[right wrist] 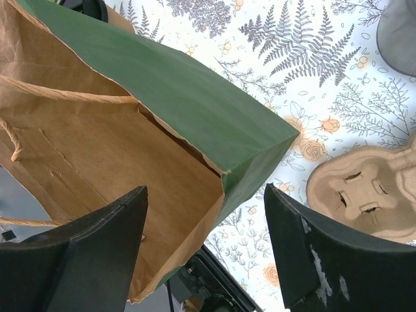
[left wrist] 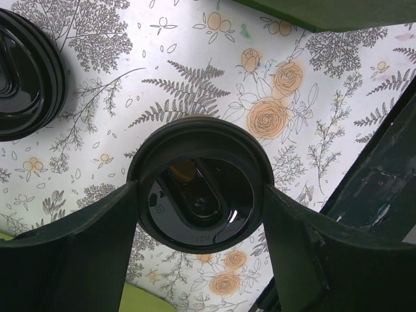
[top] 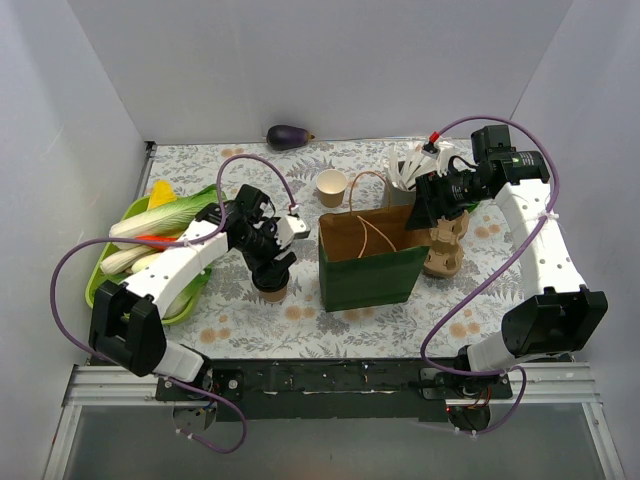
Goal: Pack the takeout coffee
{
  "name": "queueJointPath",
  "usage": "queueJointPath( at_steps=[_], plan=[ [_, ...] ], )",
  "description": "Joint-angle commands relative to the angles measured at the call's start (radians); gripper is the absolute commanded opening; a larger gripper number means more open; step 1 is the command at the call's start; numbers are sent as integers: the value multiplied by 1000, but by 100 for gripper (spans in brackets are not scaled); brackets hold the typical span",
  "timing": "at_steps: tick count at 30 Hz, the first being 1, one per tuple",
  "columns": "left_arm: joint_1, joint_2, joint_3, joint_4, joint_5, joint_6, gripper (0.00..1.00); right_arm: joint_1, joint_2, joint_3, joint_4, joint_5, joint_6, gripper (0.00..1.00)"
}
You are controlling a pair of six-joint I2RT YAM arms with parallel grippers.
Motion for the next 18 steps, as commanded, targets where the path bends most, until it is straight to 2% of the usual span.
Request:
queueJointPath(
  at_steps=[1, 7, 9, 12, 15, 18],
  plan=[
    [-7, -68, -14, 22, 19, 28, 59, -5, -28, 6, 29, -34, 0, 80],
    [-11, -98, -23, 25, 33, -7, 71, -5, -62, -31, 61, -43, 12, 80],
    [-17, -101, -26, 10, 40, -9, 80, -4, -72, -48, 64, -45, 12, 81],
    [-25, -125, -52, 18, 37, -13, 81, -5, -80, -57, 63, -46, 12, 81],
    [-34, -154, -90, 54, 13, -31, 88, -5, -80, -57, 67, -48, 12, 81],
    [-39, -167, -92, 62, 10, -39, 88, -5, -77, -53, 67, -52, 14, 81]
  ],
)
